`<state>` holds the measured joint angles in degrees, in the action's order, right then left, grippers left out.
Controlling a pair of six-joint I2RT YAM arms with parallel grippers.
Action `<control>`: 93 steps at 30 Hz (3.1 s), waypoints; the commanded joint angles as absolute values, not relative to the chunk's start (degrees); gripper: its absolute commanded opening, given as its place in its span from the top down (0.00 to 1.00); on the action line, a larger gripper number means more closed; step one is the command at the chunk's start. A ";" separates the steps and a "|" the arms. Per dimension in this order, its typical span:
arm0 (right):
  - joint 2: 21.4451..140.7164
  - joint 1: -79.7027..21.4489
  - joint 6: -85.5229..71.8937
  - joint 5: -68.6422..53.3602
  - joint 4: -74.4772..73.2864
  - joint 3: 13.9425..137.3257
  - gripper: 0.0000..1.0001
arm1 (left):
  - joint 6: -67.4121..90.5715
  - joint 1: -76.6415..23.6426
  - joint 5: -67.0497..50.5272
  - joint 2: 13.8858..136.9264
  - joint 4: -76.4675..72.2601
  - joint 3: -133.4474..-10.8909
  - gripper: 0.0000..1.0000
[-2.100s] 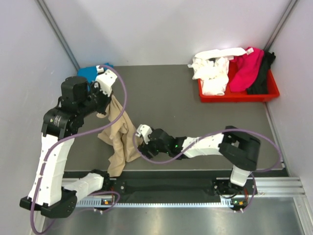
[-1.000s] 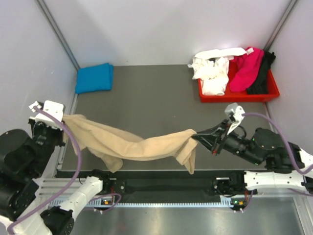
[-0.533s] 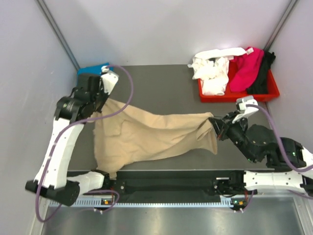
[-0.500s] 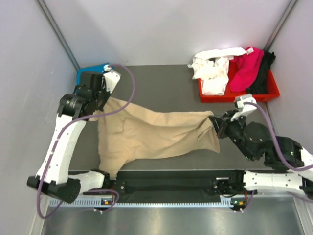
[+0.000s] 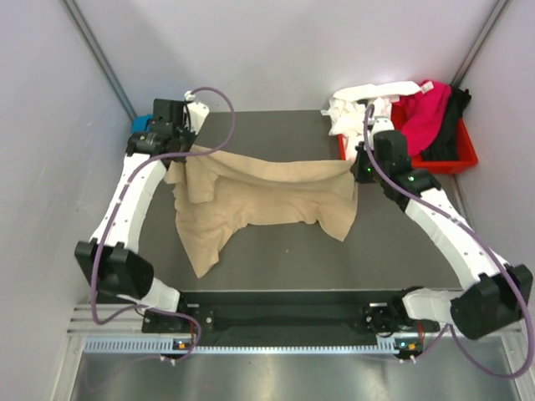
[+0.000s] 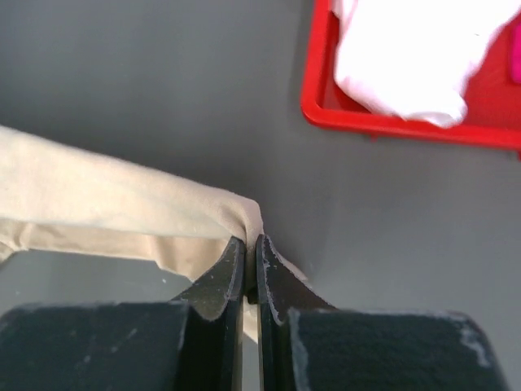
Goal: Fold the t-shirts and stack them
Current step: Flatten the tshirt out
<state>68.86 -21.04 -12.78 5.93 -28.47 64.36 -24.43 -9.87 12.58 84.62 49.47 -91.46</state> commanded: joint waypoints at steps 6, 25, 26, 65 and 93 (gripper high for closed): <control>90.85 -18.02 -10.90 -0.97 -16.88 84.44 1.00 | -25.31 -4.75 12.48 102.88 36.13 -103.17 1.00; 106.40 -16.35 -10.90 8.09 -20.75 97.42 0.27 | -23.10 -3.69 0.47 108.58 40.87 -108.65 0.02; 103.91 -16.35 -11.07 8.09 -20.13 89.47 0.28 | -26.77 -3.60 -3.04 104.80 40.78 -103.06 0.04; 93.80 -11.69 -21.01 -8.42 -9.83 55.74 1.00 | -35.60 -7.21 3.67 73.61 33.47 -41.83 1.00; 87.56 -14.15 -19.68 -25.40 -37.00 87.05 1.00 | -35.07 -1.23 4.57 73.72 42.71 -98.59 1.00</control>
<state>78.11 -13.76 -18.68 -26.39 -42.48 75.02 -35.66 -1.58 3.95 63.66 41.98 -96.62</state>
